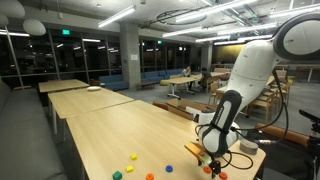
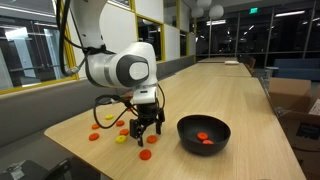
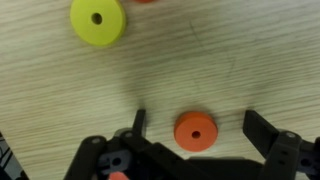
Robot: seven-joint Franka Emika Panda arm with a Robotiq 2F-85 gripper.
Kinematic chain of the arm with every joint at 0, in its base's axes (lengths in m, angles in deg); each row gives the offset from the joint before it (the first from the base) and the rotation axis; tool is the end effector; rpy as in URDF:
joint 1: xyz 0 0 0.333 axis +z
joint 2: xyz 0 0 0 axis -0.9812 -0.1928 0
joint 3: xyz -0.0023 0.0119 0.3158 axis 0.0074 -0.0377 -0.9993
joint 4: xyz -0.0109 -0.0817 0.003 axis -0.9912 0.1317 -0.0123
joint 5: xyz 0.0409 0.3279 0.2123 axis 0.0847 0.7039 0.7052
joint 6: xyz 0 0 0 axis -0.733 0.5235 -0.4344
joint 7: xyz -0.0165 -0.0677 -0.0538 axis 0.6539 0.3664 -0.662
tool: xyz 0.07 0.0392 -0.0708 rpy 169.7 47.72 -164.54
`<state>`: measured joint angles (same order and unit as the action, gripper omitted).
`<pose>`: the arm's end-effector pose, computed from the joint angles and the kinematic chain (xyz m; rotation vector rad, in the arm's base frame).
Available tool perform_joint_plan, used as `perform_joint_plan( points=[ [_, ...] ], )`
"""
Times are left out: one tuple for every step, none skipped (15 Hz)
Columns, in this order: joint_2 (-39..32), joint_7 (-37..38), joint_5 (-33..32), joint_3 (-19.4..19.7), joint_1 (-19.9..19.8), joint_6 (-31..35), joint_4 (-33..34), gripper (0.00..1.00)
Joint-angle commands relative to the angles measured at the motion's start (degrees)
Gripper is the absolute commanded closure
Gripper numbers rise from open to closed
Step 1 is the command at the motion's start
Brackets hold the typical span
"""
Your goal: Put some of the rings in the black bowl
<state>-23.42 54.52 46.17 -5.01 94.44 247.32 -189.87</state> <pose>0.4381 -0.0057 0.1350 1.8736 -2.4678 0.0423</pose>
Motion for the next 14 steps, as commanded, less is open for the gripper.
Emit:
perform_joint_plan(
  points=[
    [1.17, 5.57, -4.48, 3.41, 3.51, 1.75, -1.63, 0.00],
    [1.20, 6.41, -5.16, 3.73, 3.86, 1.85, -1.74, 0.00],
    [1.28, 7.03, -5.59, 3.94, 4.12, 2.26, -1.99, 0.00],
    [1.34, 7.56, -6.10, 4.23, 4.44, 2.79, -2.24, 0.00],
    [1.45, 7.90, -6.64, 4.48, 4.72, 3.68, -2.50, 0.00],
    [1.46, 8.39, -7.22, 5.16, 5.38, 4.97, -2.70, 0.00],
    [1.51, 8.88, -7.69, 6.04, 6.24, 5.97, -2.97, 0.00],
    [1.49, 9.12, -8.03, 6.84, 6.93, 7.16, -3.22, 0.00],
    [1.54, 9.37, -8.18, 7.63, 7.67, 7.86, -3.47, 0.00],
    [1.65, 8.96, -7.70, 7.72, 7.66, 8.24, -3.69, 0.00],
    [1.94, 8.17, -6.85, 7.11, 7.05, 8.34, -3.96, 0.00],
    [2.44, 7.24, -6.01, 5.89, 5.85, 7.91, -4.22, 0.00],
    [3.08, 6.01, -5.16, 4.03, 3.94, 7.28, -4.41, 0.00],
    [3.55, 5.34, -4.57, 2.77, 2.74, 7.09, -4.64, 0.00]
  ],
)
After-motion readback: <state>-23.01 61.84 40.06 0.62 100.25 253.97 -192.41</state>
